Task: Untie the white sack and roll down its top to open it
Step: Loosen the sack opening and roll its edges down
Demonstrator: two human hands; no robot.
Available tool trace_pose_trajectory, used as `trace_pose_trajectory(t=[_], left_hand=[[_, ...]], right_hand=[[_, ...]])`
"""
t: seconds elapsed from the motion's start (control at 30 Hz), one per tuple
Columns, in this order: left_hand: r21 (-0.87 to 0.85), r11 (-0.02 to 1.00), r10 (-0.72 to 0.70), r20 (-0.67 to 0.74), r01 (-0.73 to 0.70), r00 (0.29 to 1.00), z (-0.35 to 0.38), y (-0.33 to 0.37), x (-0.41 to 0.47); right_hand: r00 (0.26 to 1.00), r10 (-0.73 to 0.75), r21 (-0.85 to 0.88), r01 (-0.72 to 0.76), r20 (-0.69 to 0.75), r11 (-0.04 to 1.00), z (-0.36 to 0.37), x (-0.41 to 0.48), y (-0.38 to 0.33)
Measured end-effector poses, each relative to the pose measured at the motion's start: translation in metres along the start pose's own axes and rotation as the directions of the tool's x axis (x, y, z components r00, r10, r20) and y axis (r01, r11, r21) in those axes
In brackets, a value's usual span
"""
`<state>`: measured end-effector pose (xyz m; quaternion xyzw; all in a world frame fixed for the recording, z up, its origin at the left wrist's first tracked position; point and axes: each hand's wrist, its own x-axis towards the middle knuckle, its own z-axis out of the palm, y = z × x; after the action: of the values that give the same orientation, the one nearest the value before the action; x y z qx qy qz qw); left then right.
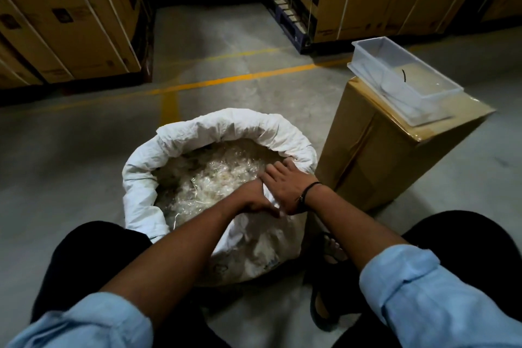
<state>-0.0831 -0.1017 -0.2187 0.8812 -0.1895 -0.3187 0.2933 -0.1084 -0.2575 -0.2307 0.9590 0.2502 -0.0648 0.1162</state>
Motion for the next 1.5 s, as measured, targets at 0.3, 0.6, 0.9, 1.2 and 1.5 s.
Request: trace_pose_trajectory(t=[0.3, 0.6, 0.9, 1.2, 1.5], left_hand=[[0.081, 0.996, 0.029, -0.094, -0.022, 0.995, 0.044, 0.012, 0.007], [-0.035, 0.999, -0.026, -0.241, 0.018, 0.97, 0.038, -0.004, 0.008], [-0.133, 0.976, -0.218, -0.525, 0.174, 0.822, 0.068, 0.009, -0.01], [0.322, 0.936, 0.283, -0.454, -0.14, 0.845, 0.104, 0.014, -0.026], [0.782, 0.609, 0.685, -0.436, -0.131, 0.584, -0.056, 0.016, 0.031]], right_hand=[[0.974, -0.21, -0.126, 0.219, 0.082, 0.967, -0.002, -0.004, 0.045], [0.759, -0.287, -0.24, 0.176, -0.584, 0.955, 0.013, 0.016, 0.06], [0.897, 0.393, 0.476, -0.261, -0.202, 0.84, -0.019, 0.012, 0.037], [0.434, 0.833, 0.738, -0.673, 0.343, 0.047, -0.001, 0.041, 0.027], [0.601, 0.796, 0.642, -0.585, -0.065, 0.495, 0.007, 0.049, 0.039]])
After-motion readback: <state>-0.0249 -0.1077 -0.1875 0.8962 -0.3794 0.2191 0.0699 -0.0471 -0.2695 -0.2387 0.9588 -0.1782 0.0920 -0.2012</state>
